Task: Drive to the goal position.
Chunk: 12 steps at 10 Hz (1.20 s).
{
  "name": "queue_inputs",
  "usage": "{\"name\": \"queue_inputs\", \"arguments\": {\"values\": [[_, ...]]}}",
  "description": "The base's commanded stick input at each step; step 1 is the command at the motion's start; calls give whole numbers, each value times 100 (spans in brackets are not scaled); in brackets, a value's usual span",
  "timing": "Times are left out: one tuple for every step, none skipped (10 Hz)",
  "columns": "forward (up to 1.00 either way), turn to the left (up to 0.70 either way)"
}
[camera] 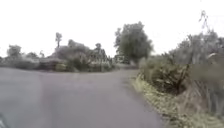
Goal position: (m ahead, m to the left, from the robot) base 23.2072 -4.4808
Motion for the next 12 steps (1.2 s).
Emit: {"name": "queue_inputs", "arguments": {"values": [[100,-3],[100,-3],[100,-3],[100,-3],[100,-3],[100,-3],[100,-3],[100,-3],[100,-3],[100,-3],[100,-3],[100,-3]]}}
